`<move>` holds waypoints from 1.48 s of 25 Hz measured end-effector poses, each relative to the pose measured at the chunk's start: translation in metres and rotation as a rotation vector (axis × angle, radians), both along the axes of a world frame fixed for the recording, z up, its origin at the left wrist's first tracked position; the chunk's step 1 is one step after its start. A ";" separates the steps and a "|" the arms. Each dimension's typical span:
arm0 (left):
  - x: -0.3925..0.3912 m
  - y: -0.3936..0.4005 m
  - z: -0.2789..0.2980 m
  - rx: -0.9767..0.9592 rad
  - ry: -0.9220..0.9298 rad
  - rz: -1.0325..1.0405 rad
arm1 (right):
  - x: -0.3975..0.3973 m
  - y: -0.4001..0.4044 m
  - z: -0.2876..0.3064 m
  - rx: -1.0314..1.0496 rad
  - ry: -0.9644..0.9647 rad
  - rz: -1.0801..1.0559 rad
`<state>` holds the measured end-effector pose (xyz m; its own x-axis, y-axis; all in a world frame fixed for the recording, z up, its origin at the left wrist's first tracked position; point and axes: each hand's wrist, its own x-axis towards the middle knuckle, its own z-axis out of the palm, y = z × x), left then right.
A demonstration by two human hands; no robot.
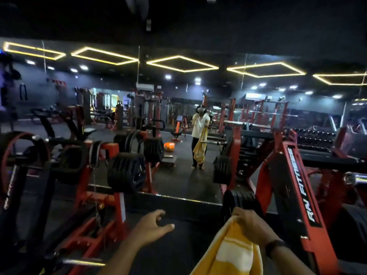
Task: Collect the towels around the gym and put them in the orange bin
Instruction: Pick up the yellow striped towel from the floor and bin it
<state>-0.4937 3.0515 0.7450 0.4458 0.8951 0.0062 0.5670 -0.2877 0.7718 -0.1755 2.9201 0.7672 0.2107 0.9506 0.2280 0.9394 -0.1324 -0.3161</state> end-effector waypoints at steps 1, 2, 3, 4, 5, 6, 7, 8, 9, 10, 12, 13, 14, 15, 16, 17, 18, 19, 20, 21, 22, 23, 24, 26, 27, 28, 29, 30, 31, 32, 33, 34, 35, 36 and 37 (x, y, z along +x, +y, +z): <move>-0.004 -0.002 0.018 0.037 -0.007 0.009 | -0.009 0.003 0.027 0.042 -0.049 0.031; -0.010 -0.006 0.038 0.075 -0.018 0.021 | -0.017 0.004 0.053 0.091 -0.055 0.055; -0.017 -0.011 0.056 0.113 -0.026 0.037 | -0.025 0.004 0.075 0.117 -0.051 0.070; -0.024 -0.018 0.073 0.146 -0.042 0.057 | -0.033 0.001 0.093 0.133 -0.055 0.093; -0.034 -0.028 0.090 0.174 -0.058 0.086 | -0.040 -0.003 0.110 0.147 -0.090 0.117; -0.043 -0.035 0.104 0.194 -0.072 0.109 | -0.049 -0.004 0.128 0.163 -0.087 0.149; -0.053 -0.039 0.116 0.214 -0.077 0.130 | -0.056 -0.002 0.141 0.185 -0.103 0.170; -0.065 -0.047 0.128 0.229 -0.074 0.157 | -0.063 -0.001 0.153 0.205 -0.101 0.189; -0.077 -0.058 0.138 0.246 -0.073 0.189 | -0.073 -0.004 0.165 0.224 -0.102 0.211; -0.091 -0.069 0.145 0.254 -0.071 0.225 | -0.083 -0.007 0.175 0.249 -0.092 0.254; -0.119 -0.098 0.160 0.270 -0.074 0.297 | -0.110 -0.010 0.190 0.273 -0.060 0.334; -0.135 -0.113 0.164 0.286 -0.076 0.326 | -0.126 -0.012 0.195 0.286 -0.046 0.383; -0.151 -0.128 0.167 0.296 -0.071 0.359 | -0.143 -0.015 0.200 0.294 -0.035 0.432; -0.166 -0.144 0.171 0.314 -0.065 0.391 | -0.161 -0.018 0.202 0.302 -0.019 0.490; -0.184 -0.161 0.173 0.316 -0.060 0.427 | -0.181 -0.020 0.202 0.309 0.004 0.537; -0.199 -0.177 0.174 0.330 -0.057 0.452 | -0.201 -0.023 0.201 0.314 0.021 0.575; -0.215 -0.193 0.177 0.337 -0.053 0.480 | -0.220 -0.024 0.200 0.318 0.030 0.612; -0.235 -0.212 0.179 0.362 -0.045 0.510 | -0.244 -0.030 0.200 0.309 0.039 0.658; -0.256 -0.230 0.181 0.384 -0.035 0.551 | -0.266 -0.033 0.198 0.292 0.052 0.699; -0.276 -0.248 0.183 0.401 -0.030 0.595 | -0.290 -0.039 0.199 0.273 0.057 0.740; -0.296 -0.268 0.185 0.413 -0.034 0.642 | -0.312 -0.045 0.199 0.261 0.068 0.789; -0.317 -0.286 0.186 0.426 -0.034 0.688 | -0.335 -0.051 0.202 0.264 0.074 0.837; -0.338 -0.306 0.188 0.428 -0.031 0.741 | -0.358 -0.055 0.204 0.270 0.089 0.881; -0.371 -0.344 0.195 0.440 -0.012 0.825 | -0.400 -0.067 0.210 0.272 0.118 0.950; -0.391 -0.367 0.198 0.446 0.003 0.865 | -0.426 -0.077 0.212 0.269 0.127 0.997; -0.411 -0.391 0.201 0.453 0.014 0.913 | -0.454 -0.086 0.214 0.275 0.145 1.036; -0.431 -0.415 0.204 0.466 0.030 0.968 | -0.481 -0.100 0.216 0.274 0.153 1.068; -0.452 -0.440 0.205 0.469 0.047 1.025 | -0.511 -0.112 0.216 0.270 0.165 1.106; -0.475 -0.465 0.205 0.465 0.069 1.077 | -0.542 -0.129 0.216 0.263 0.172 1.150; -0.497 -0.494 0.206 0.454 0.086 1.120 | -0.574 -0.146 0.215 0.259 0.185 1.200; -0.519 -0.520 0.206 0.447 0.100 1.157 | -0.602 -0.161 0.214 0.256 0.190 1.246; -0.539 -0.544 0.205 0.437 0.101 1.199 | -0.629 -0.176 0.212 0.250 0.190 1.284; -0.562 -0.575 0.204 0.438 0.110 1.252 | -0.659 -0.196 0.210 0.244 0.186 1.320; -0.585 -0.608 0.205 0.441 0.126 1.296 | -0.690 -0.214 0.208 0.236 0.187 1.349; -0.609 -0.639 0.204 0.441 0.139 1.331 | -0.720 -0.235 0.205 0.226 0.187 1.377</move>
<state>-1.1023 2.4121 0.9493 -0.7005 0.5776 0.4191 0.6654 0.3165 0.6760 -0.8957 2.6851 0.9722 -0.8021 0.3638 0.4736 0.2150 0.9158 -0.3393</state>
